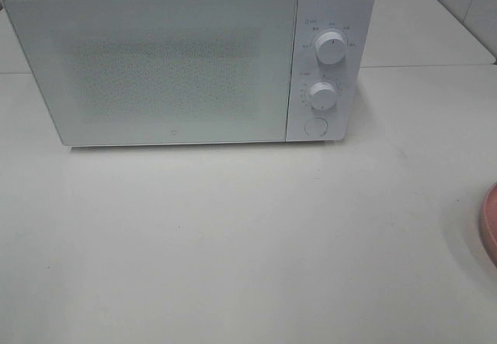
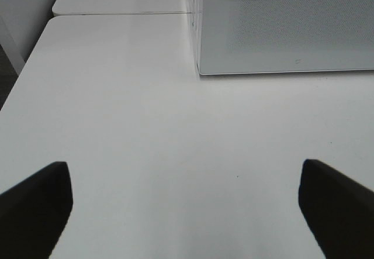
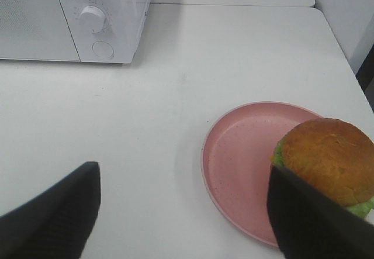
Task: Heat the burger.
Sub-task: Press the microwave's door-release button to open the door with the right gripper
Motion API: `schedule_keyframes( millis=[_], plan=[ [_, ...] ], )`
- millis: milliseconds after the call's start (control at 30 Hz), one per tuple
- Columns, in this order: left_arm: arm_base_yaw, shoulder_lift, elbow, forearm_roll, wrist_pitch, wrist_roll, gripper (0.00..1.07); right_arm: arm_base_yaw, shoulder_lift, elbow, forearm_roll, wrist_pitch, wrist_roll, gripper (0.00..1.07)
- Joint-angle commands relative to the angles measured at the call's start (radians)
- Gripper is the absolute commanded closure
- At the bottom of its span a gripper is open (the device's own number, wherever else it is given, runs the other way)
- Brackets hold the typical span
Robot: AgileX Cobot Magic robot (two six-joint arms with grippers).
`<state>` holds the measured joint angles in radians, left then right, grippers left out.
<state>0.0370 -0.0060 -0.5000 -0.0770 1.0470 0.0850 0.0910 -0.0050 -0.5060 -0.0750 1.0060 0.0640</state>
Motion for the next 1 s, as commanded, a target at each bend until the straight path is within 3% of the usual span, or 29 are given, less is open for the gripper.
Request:
schedule_keyframes(
  millis=[33, 567, 1000],
  plan=[
    [0.003, -0.020, 0.004, -0.009, -0.009, -0.006, 0.09, -0.005, -0.025, 0.002, 0.003, 0.001, -0.011, 0.32],
    [0.003, -0.020, 0.004, -0.009, -0.009, -0.006, 0.09, -0.005, -0.023, 0.002, 0.002, -0.001, -0.011, 0.32],
    [0.003, -0.020, 0.004, -0.009, -0.009, -0.006, 0.09, -0.005, 0.183, -0.026, 0.002, -0.082, -0.006, 0.32]
  ],
)
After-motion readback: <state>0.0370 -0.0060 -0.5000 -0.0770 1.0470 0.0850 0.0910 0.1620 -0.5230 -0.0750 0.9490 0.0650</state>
